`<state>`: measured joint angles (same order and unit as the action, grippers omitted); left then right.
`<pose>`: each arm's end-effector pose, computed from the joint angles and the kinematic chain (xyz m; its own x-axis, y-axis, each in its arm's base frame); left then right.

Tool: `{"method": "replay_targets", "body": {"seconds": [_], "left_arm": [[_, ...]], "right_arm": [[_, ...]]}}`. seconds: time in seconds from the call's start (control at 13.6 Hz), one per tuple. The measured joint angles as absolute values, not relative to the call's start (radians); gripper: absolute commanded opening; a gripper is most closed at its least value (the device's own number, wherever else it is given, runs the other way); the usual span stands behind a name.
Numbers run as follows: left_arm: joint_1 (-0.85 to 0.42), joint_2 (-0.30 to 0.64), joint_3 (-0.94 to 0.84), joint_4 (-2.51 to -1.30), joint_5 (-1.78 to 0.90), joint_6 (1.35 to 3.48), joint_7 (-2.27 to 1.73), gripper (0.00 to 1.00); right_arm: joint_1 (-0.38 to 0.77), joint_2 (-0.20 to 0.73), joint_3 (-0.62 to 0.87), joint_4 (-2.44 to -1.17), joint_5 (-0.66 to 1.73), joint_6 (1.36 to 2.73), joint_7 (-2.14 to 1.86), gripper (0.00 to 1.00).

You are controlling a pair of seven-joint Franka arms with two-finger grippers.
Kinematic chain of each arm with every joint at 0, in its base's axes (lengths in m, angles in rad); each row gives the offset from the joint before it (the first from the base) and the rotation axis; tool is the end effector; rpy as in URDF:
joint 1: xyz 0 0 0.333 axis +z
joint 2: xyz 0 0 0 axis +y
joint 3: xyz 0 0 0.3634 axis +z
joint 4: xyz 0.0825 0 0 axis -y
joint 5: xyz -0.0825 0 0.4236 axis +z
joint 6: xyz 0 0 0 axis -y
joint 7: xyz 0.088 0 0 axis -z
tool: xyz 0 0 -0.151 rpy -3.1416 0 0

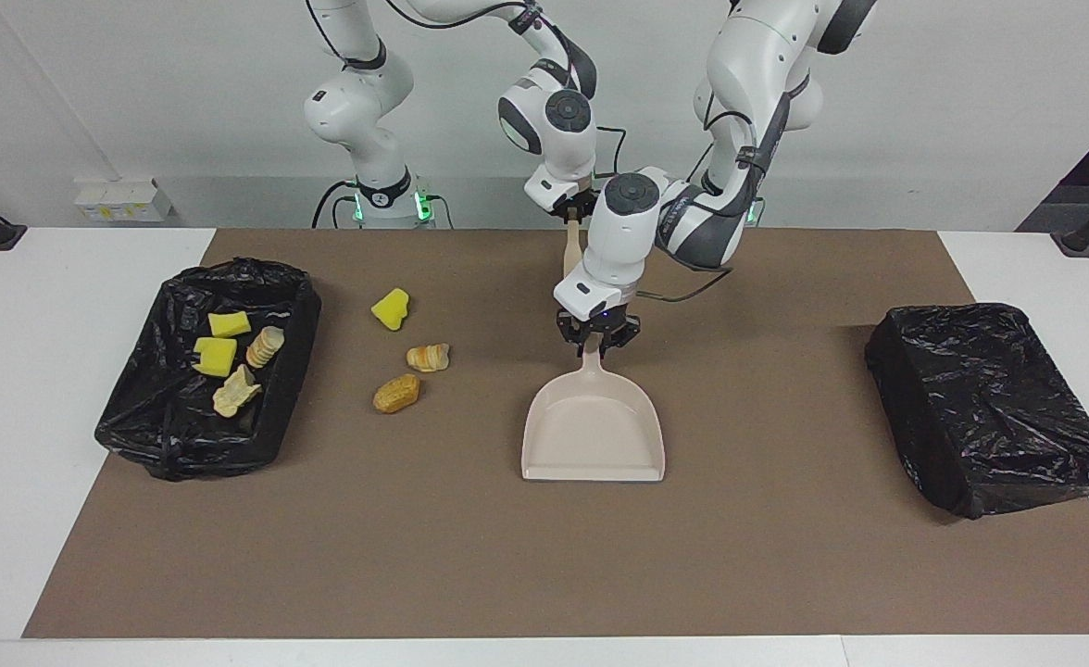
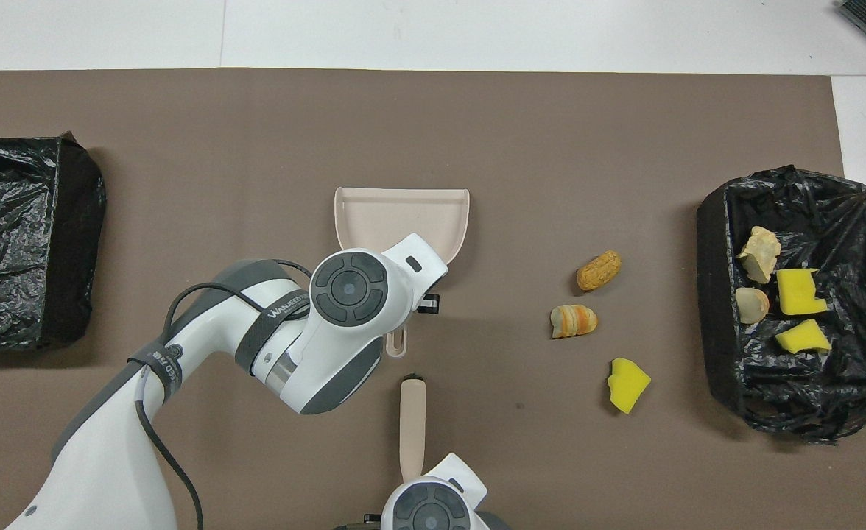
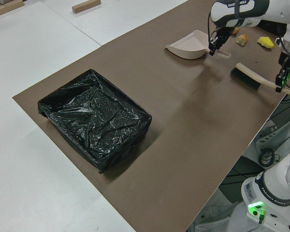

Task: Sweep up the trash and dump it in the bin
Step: 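Grasp the dustpan handle with the left gripper while the right gripper grasps the brush, then sweep the leftover bread and sponge toward the dustpan with the right gripper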

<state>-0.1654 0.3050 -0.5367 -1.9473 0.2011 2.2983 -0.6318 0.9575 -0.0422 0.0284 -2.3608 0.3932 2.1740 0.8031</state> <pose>0.5231 -0.4105 0.3316 0.9827 -0.1664 0.0816 -0.1708 -0.9840 0.0501 0.2539 0.4351 0.3140 0.9449 -0.0509 -0.3233 -0.0768 -0.9947 -0.0680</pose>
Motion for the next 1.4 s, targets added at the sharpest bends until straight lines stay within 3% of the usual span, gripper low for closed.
{"method": "replay_targets", "body": {"seconds": [0.29,0.59,0.81,1.18,1.4], "left_arm": [[-0.156,0.284,-0.525,-1.924,0.231,2.214,-0.431,0.00],[-0.129,0.232,-0.476,-1.909,0.231,2.073,-0.089,0.00],[-0.083,0.204,-0.470,-1.908,0.231,2.000,0.180,0.00],[-0.066,0.190,-0.474,-1.909,0.231,1.961,0.503,0.00],[-0.070,0.195,-0.498,-1.915,0.231,1.954,0.561,0.00]], "right_arm": [[0.846,-0.119,0.025,-2.358,0.333,1.983,0.798,0.00],[0.629,-0.239,0.021,-2.358,0.288,1.779,0.696,0.00],[0.473,-0.292,0.016,-2.358,0.233,1.706,0.582,0.00],[0.230,-0.301,0.015,-2.368,0.098,1.670,0.503,0.00],[0.187,-0.312,0.017,-2.403,0.072,1.621,0.507,0.00]]}}
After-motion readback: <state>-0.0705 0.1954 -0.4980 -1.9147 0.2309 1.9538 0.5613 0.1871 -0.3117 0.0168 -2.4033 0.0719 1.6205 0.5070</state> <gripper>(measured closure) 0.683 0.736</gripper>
